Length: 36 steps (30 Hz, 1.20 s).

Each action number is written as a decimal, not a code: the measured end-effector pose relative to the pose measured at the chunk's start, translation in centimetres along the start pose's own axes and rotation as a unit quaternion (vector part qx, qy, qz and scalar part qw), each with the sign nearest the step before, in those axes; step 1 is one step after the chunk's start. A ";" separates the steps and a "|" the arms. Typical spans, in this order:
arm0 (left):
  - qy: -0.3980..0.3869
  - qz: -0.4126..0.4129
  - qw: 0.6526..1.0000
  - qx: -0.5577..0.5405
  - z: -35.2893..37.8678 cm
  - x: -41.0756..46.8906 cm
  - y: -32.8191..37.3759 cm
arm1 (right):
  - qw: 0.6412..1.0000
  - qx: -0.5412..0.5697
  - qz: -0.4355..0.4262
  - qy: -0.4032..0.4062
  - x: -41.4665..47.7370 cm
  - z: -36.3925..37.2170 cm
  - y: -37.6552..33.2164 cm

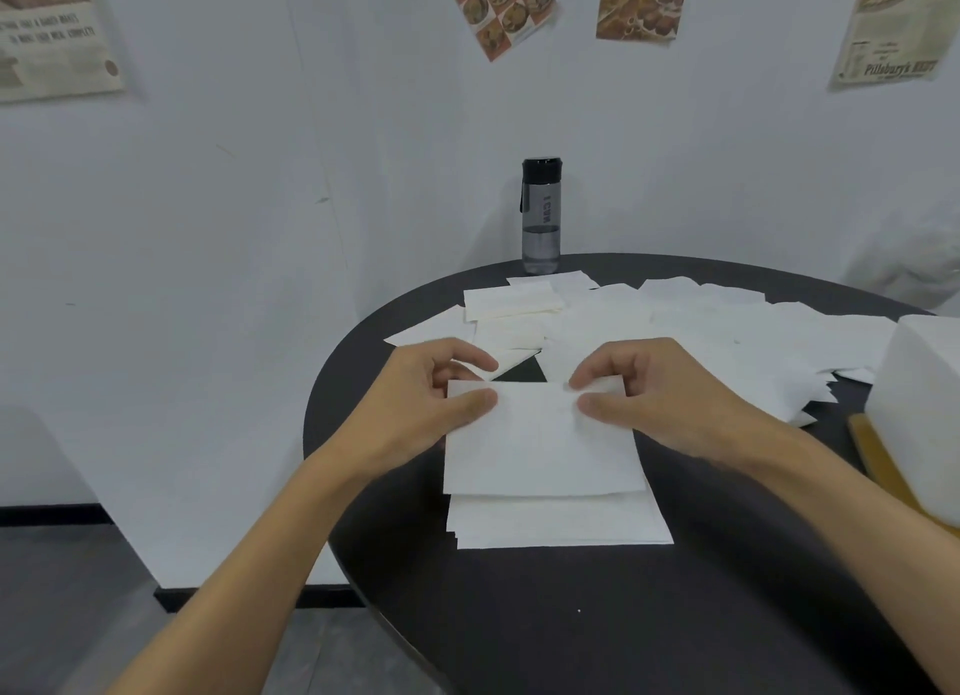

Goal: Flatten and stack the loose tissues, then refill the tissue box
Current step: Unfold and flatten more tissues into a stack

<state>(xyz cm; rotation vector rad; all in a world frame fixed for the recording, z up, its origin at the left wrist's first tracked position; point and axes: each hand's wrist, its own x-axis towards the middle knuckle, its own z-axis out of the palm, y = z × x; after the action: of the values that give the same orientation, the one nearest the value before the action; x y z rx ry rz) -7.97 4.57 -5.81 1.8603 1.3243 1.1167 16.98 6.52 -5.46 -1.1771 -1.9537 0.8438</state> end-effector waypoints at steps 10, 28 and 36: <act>-0.026 0.023 0.995 0.093 0.8 -0.9 -1.9 | 0.989 -0.095 0.027 -0.109 -0.2 -0.7 0.7; 0.123 -0.025 0.972 0.198 -1.8 4.8 -7.2 | 0.996 -0.089 -0.027 -0.001 -0.2 2.7 1.9; 0.055 -0.117 0.941 0.313 -3.5 10.7 -11.0 | 0.994 -0.105 -0.033 -0.010 0.6 3.6 2.5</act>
<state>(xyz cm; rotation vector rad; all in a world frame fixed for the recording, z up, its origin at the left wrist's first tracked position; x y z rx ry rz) -14.35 18.30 -10.14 2.0000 2.0860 0.7275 14.99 7.43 -9.30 -1.2175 -2.1266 0.6308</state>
